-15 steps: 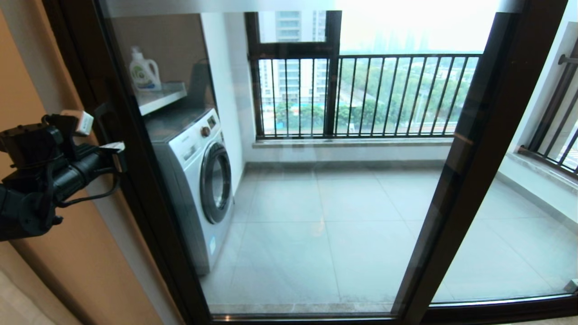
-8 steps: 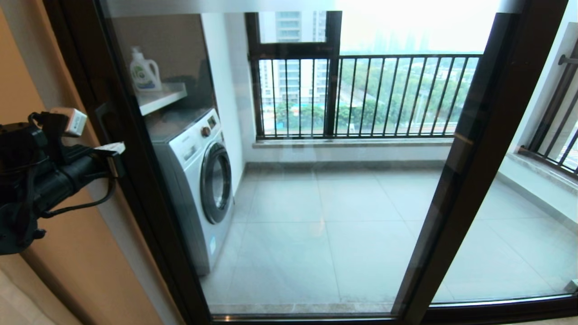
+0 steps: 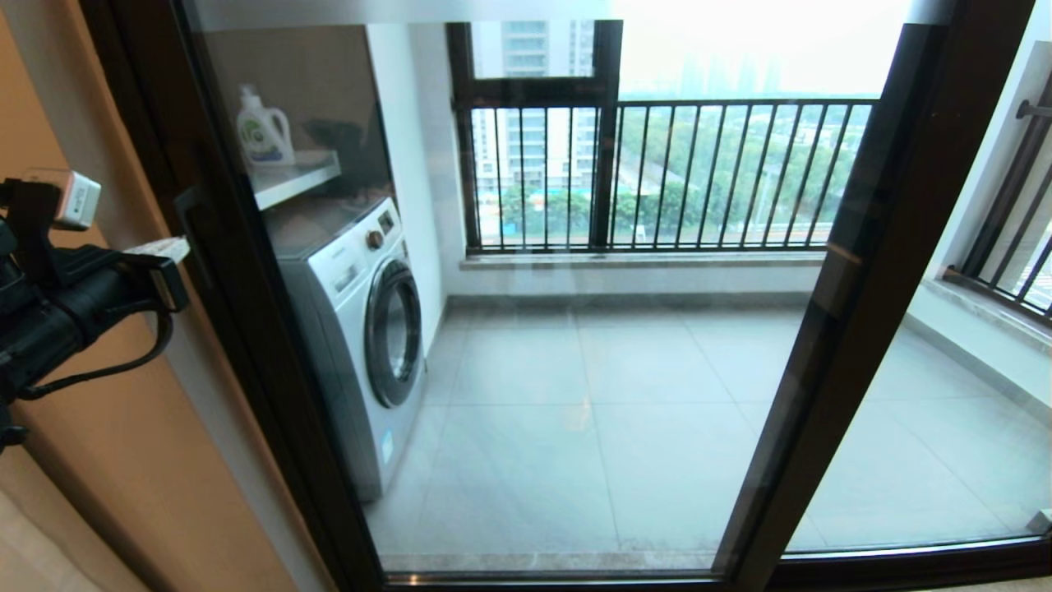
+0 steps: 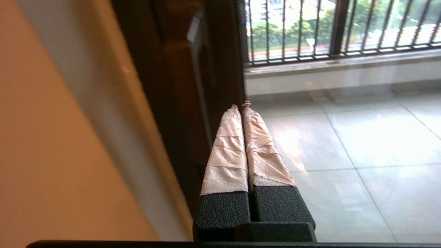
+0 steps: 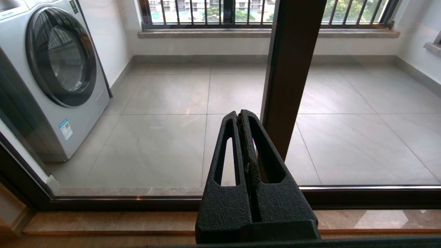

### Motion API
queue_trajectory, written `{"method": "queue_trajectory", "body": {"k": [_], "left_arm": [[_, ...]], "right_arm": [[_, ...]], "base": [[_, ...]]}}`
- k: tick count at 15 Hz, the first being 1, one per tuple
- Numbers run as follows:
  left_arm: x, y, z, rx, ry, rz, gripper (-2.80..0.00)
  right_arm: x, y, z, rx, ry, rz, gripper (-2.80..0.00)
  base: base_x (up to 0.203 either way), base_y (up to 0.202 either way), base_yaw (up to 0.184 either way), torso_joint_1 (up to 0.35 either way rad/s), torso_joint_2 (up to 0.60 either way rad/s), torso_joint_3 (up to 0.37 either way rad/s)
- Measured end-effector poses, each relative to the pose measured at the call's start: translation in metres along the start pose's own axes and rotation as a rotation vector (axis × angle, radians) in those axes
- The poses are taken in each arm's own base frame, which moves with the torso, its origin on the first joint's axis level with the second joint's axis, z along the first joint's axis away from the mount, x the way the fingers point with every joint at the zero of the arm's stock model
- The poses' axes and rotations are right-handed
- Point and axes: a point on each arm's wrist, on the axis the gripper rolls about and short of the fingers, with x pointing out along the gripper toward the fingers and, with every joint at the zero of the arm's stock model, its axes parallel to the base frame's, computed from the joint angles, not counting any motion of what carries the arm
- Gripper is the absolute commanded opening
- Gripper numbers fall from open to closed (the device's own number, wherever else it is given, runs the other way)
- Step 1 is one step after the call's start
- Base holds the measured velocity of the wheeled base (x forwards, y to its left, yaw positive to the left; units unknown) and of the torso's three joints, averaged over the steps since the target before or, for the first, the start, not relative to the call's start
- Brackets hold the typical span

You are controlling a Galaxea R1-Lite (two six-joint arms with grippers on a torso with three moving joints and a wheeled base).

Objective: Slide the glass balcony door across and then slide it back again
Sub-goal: Open the slid door

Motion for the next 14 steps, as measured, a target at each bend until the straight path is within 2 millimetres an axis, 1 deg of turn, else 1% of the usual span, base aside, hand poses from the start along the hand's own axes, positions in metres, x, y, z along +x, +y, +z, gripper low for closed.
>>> {"method": "queue_trajectory", "body": {"k": [3, 5, 7, 14], "left_arm": [[0.002, 0.017, 0.008, 0.007, -0.032, 0.039, -2.80], [0.007, 0.025, 0.013, 0.012, -0.053, 0.054, -2.80], [0.017, 0.030, 0.012, 0.015, -0.061, 0.063, -2.80], [0.065, 0.047, 0.002, 0.034, -0.079, 0.087, -2.80]], "right_arm": [[0.000, 0.000, 0.000, 0.000, 0.000, 0.000, -2.80], [0.000, 0.000, 0.000, 0.000, 0.000, 0.001, -2.80], [0.000, 0.000, 0.000, 0.000, 0.000, 0.000, -2.80], [0.000, 0.000, 0.000, 0.000, 0.000, 0.000, -2.80]], "base": [[0.000, 0.000, 0.000, 0.000, 0.00, 0.000], [0.000, 0.000, 0.000, 0.000, 0.00, 0.000], [0.000, 0.000, 0.000, 0.000, 0.00, 0.000], [0.000, 0.000, 0.000, 0.000, 0.00, 0.000]]}}
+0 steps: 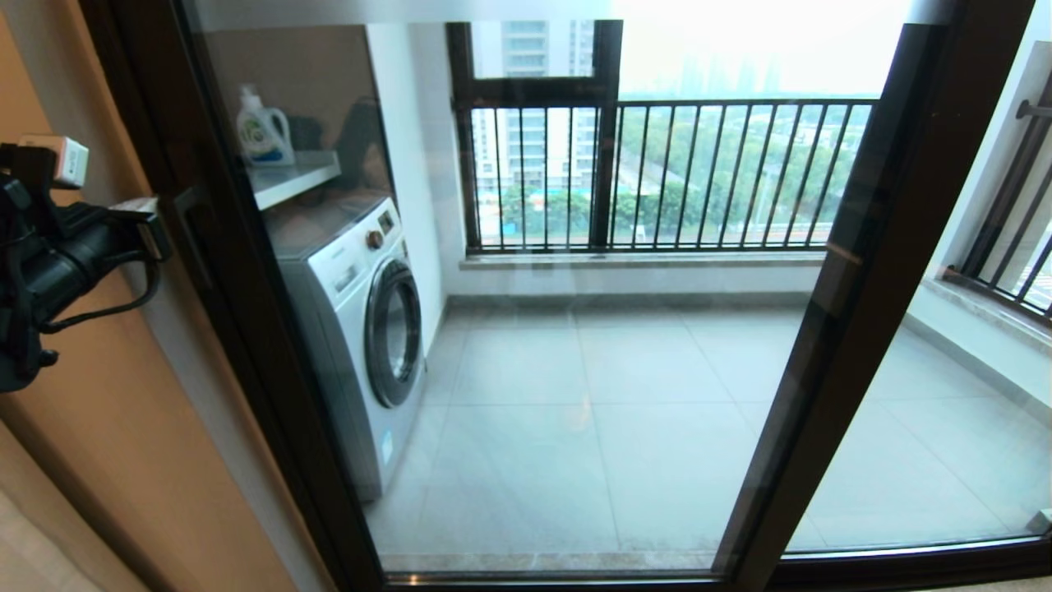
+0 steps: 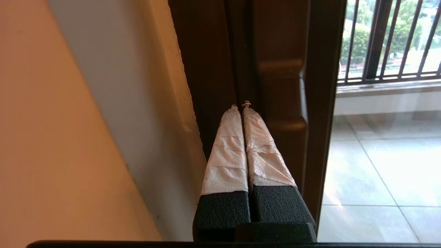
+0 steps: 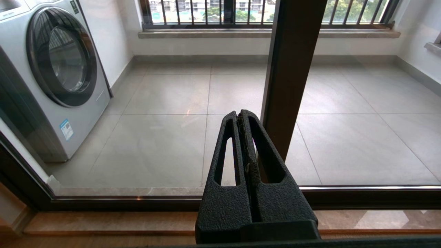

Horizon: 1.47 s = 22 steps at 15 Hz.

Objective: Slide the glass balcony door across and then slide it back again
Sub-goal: Open the slid door

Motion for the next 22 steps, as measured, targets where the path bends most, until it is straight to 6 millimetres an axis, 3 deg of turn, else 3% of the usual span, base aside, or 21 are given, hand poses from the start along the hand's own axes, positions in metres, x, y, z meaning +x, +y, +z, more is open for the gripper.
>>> {"method": "queue_trajectory", "body": {"k": [8, 22], "left_arm": [[0.011, -0.004, -0.012, -0.008, 0.029, -0.018, -2.80], [0.013, -0.052, 0.001, -0.027, 0.002, -0.093, -2.80]], "right_arm": [[0.000, 0.000, 0.000, 0.000, 0.000, 0.000, -2.80], [0.000, 0.000, 0.000, 0.001, 0.000, 0.001, -2.80]], "base": [[0.000, 0.000, 0.000, 0.000, 0.00, 0.000], [0.000, 0.000, 0.000, 0.000, 0.00, 0.000]]}}
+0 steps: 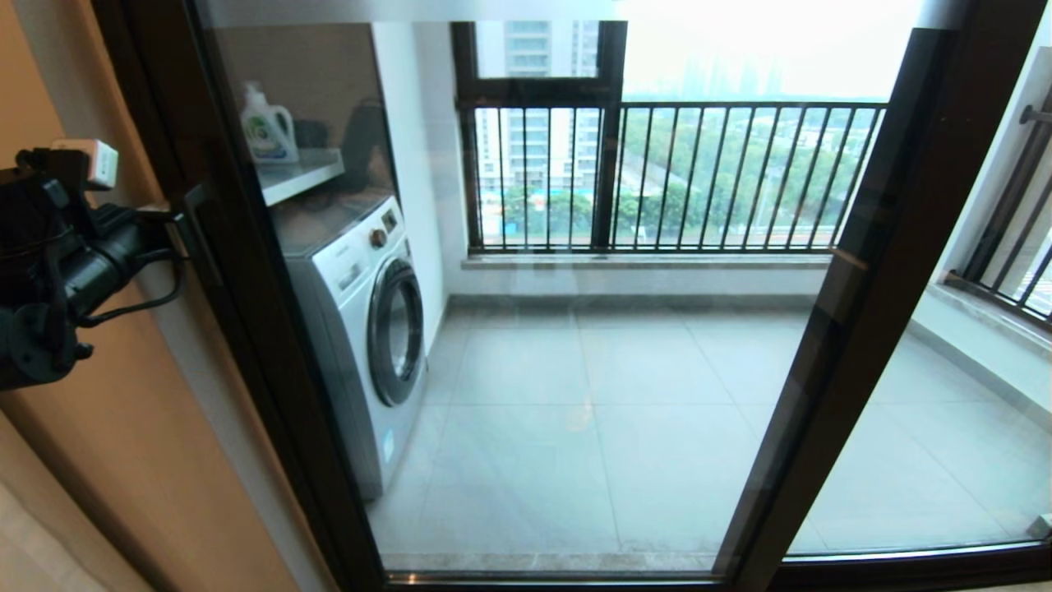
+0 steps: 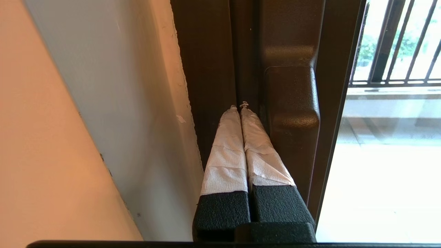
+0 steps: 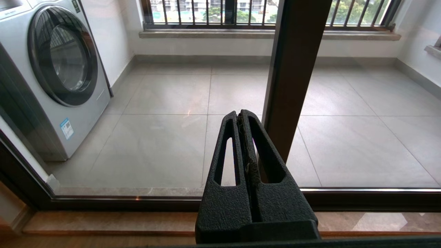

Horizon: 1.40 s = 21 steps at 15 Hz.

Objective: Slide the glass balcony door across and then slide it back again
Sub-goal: Open the slid door

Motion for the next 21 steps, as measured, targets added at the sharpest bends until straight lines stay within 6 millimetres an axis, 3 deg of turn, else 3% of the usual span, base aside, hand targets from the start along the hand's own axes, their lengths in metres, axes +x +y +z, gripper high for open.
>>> {"method": "queue_trajectory", "body": {"k": [5, 21], "left_arm": [[-0.001, -0.001, 0.000, -0.001, 0.002, -0.004, -2.80], [-0.003, -0.054, 0.012, 0.000, -0.025, -0.149, -2.80]], "right_arm": [[0.000, 0.000, 0.000, -0.001, 0.000, 0.000, -2.80], [0.000, 0.000, 0.000, 0.000, 0.000, -0.001, -2.80]], "base": [[0.000, 0.000, 0.000, 0.000, 0.00, 0.000], [0.000, 0.000, 0.000, 0.000, 0.00, 0.000]]}}
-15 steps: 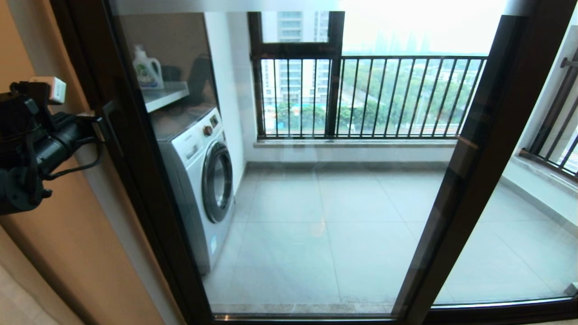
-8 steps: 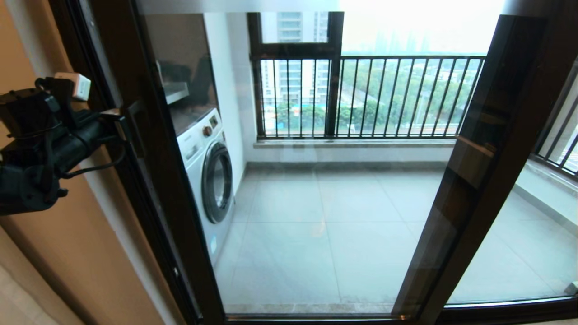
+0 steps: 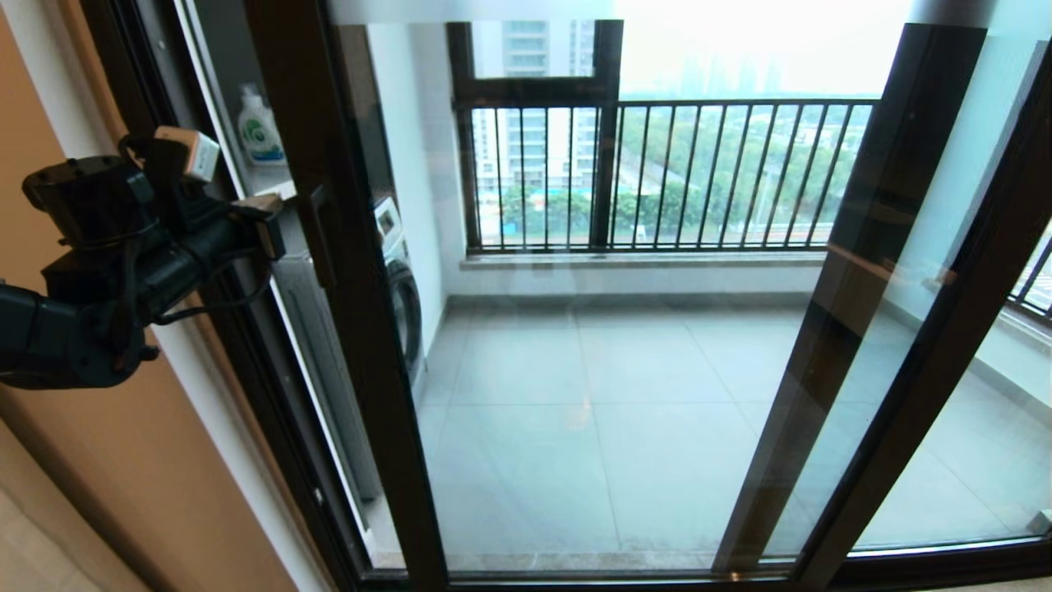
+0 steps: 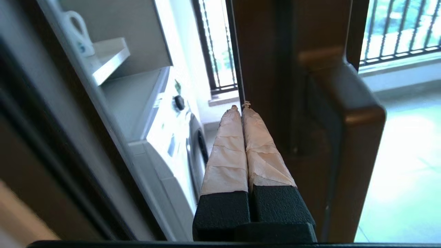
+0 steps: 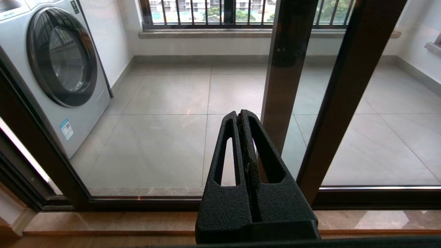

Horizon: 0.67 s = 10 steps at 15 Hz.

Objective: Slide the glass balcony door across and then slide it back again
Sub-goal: Open the slid door

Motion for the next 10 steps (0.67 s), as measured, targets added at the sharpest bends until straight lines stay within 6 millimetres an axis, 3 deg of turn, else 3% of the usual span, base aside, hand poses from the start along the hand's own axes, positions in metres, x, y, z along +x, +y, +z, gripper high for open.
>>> {"method": "queue_trajectory", "body": {"k": [3, 10], "left_arm": [[0.005, -0.013, 0.000, 0.024, 0.006, 0.002, -2.80], [0.039, -0.033, 0.001, 0.062, 0.030, 0.022, -2.80]], "right_arm": [[0.000, 0.000, 0.000, 0.000, 0.000, 0.001, -2.80], [0.000, 0.000, 0.000, 0.000, 0.000, 0.000, -2.80]], "base": [[0.000, 0.000, 0.000, 0.000, 0.00, 0.000], [0.000, 0.000, 0.000, 0.000, 0.00, 0.000]]}}
